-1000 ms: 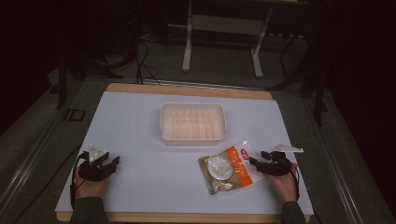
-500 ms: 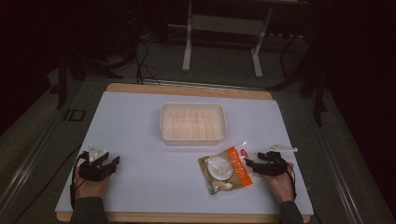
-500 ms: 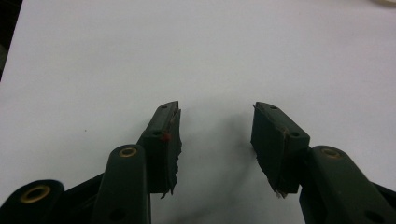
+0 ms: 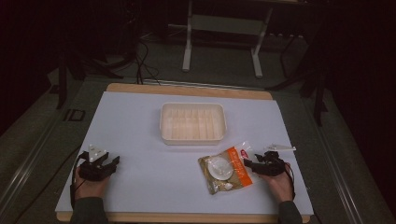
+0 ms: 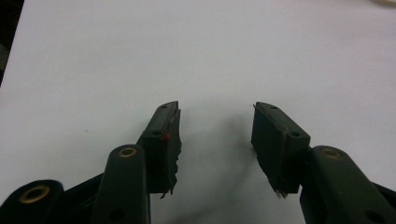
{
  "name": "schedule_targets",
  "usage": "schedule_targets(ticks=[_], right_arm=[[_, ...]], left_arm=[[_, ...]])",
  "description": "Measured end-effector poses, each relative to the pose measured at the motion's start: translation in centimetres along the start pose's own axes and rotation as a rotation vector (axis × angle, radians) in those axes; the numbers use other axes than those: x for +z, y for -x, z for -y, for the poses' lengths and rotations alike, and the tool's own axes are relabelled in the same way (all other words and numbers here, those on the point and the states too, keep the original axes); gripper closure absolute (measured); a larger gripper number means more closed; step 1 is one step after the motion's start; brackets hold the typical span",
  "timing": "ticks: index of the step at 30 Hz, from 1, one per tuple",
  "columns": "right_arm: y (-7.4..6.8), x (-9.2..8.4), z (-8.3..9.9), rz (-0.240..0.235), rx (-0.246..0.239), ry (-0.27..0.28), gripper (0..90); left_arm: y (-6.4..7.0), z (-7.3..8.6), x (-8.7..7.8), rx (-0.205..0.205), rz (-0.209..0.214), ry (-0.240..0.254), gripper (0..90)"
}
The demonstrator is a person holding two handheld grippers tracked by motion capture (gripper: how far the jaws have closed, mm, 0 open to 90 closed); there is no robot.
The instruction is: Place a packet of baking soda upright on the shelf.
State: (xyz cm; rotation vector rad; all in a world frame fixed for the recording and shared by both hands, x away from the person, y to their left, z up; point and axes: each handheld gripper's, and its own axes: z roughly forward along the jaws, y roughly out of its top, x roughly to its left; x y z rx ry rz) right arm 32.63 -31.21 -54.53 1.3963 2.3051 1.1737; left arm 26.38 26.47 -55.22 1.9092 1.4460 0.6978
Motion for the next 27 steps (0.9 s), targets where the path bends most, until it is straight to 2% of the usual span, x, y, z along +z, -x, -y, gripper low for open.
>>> schedule_targets(ticks=[4, 11, 15, 19, 24, 27], right_arm=[[0.4, -0.5, 0.0, -0.051, 0.042, 0.03, 53.5], [0.0, -0.8, -0.4, -0.122, 0.058, 0.027, 55.1], [-0.3, -0.2, -0.5, -0.119, 0.036, -0.033, 54.7], [-0.4, 0.3, -0.6, -0.123, 0.033, -0.057, 57.0], [-0.4, 0.5, -0.8, -0.11, 0.04, -0.089, 62.5], [-0.3, 0.6, -1.2, -0.085, 0.048, -0.115, 72.6]], left_arm=[[0.0, 0.0, 0.0, 0.001, -0.001, 0.0, 51.9], [0.0, 0.0, 0.0, 0.001, -0.001, 0.004, 51.9], [0.0, 0.0, 0.0, 0.002, 0.0, 0.005, 51.9], [0.0, 0.0, 0.0, 0.003, -0.001, 0.004, 51.9], [0.0, 0.0, 0.0, 0.004, -0.001, 0.005, 51.9], [0.0, 0.0, 0.0, 0.005, -0.001, 0.004, 51.9]])
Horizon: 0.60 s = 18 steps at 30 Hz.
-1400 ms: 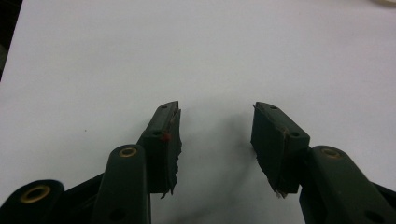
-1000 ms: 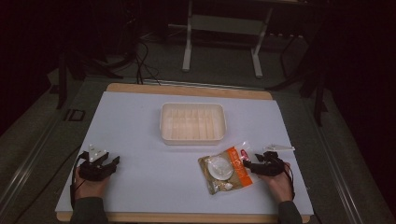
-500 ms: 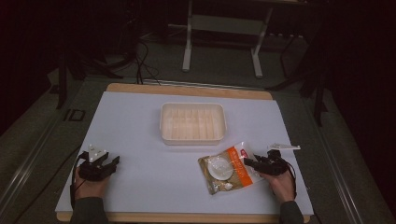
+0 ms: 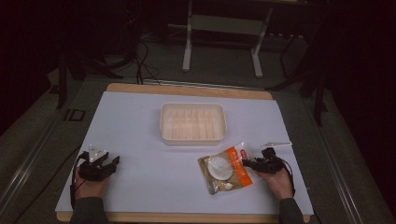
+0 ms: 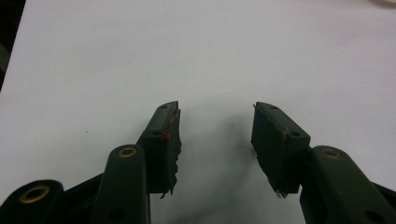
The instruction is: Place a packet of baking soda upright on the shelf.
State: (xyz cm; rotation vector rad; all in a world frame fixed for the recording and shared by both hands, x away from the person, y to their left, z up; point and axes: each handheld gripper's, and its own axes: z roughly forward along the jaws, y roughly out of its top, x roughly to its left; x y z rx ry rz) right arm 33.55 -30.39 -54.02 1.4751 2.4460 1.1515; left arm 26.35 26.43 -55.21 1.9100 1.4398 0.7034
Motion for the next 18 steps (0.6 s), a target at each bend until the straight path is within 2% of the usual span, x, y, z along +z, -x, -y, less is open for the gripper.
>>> schedule_targets(ticks=[5, 10, 14, 15, 18], right_arm=[[-0.1, 0.1, -0.5, 0.03, -0.028, -0.035, 80.9], [-0.1, 0.2, -1.1, 0.043, -0.033, -0.082, 85.9], [-0.2, 0.3, -1.4, 0.052, -0.009, -0.109, 89.3], [-0.4, 0.3, -1.7, 0.065, 0.031, -0.121, 89.9], [-0.4, 0.2, -1.7, 0.058, 0.034, -0.106, 90.0]], left_arm=[[0.0, 0.0, 0.0, 0.0, 0.0, 0.0, 51.9], [0.0, 0.0, 0.0, -0.001, 0.001, 0.001, 51.9], [0.0, 0.0, 0.0, -0.003, 0.001, 0.003, 51.9], [0.0, 0.0, 0.0, -0.004, 0.0, 0.003, 51.8], [0.0, 0.0, 0.0, -0.003, 0.0, 0.002, 51.8]])
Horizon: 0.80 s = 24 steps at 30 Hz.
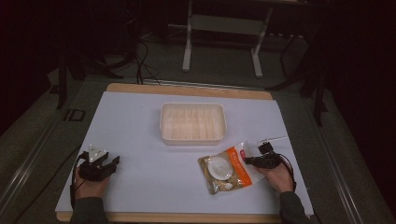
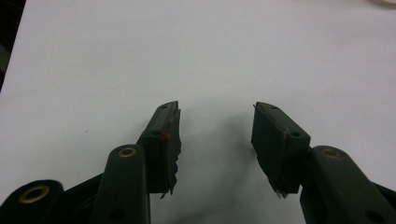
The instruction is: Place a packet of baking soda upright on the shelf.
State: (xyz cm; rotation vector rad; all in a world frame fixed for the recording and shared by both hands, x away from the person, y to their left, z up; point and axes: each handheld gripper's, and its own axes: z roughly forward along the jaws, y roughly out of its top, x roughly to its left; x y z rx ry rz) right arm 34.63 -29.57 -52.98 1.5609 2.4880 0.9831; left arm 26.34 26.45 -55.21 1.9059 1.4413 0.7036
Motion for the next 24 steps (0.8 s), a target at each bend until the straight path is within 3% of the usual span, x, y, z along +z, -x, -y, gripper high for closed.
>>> schedule_targets(ticks=[6, 14, 20, 24], right_arm=[[-0.3, -1.0, -0.1, -0.019, -0.002, 0.051, 90.0], [-1.1, -1.9, -0.8, -0.003, -0.032, 0.06, 90.0], [-1.9, -3.4, -1.4, -0.048, -0.031, 0.083, 90.0], [-2.9, -4.3, -1.9, -0.06, -0.069, 0.084, 90.0]], left_arm=[[0.0, 0.0, 0.0, -0.001, -0.001, 0.001, 51.8], [0.0, 0.0, 0.0, -0.002, -0.001, 0.004, 51.6], [0.0, 0.0, -0.1, -0.001, -0.002, 0.004, 51.6], [0.0, 0.0, -0.1, 0.002, -0.003, 0.004, 51.4]])
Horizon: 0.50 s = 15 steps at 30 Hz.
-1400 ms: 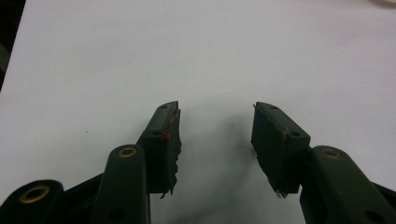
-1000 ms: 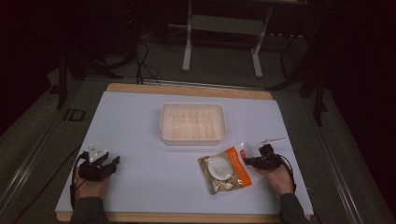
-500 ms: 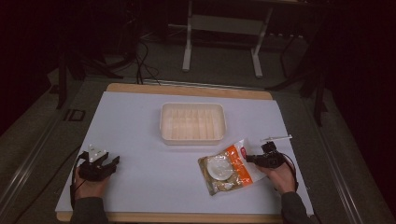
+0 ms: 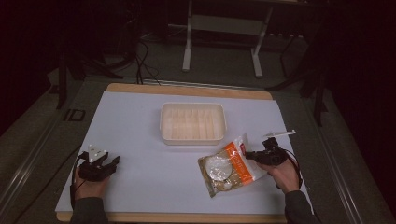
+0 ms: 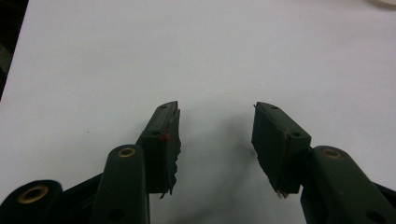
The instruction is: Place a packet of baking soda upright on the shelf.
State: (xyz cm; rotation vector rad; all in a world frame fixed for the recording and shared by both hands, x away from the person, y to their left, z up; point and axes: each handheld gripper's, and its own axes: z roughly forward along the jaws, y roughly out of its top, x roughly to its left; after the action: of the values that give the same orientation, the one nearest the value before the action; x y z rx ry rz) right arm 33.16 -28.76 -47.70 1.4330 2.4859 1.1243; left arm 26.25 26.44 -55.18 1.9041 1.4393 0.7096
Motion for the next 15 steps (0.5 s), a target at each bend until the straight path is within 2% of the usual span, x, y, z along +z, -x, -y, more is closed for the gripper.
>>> schedule_targets(ticks=[7, 12, 15], right_arm=[[-1.6, -1.1, -1.1, -0.033, -0.042, 0.027, 90.0], [-2.4, -1.6, -1.7, -0.071, -0.054, 0.045, 90.0], [-3.1, -1.5, -2.1, -0.065, -0.079, 0.044, 90.0]], left_arm=[[0.0, 0.0, 0.0, -0.001, 0.0, 0.0, 51.4], [0.0, 0.0, 0.0, -0.002, 0.001, 0.001, 51.4], [0.0, 0.0, 0.0, -0.003, 0.0, 0.001, 51.4]])
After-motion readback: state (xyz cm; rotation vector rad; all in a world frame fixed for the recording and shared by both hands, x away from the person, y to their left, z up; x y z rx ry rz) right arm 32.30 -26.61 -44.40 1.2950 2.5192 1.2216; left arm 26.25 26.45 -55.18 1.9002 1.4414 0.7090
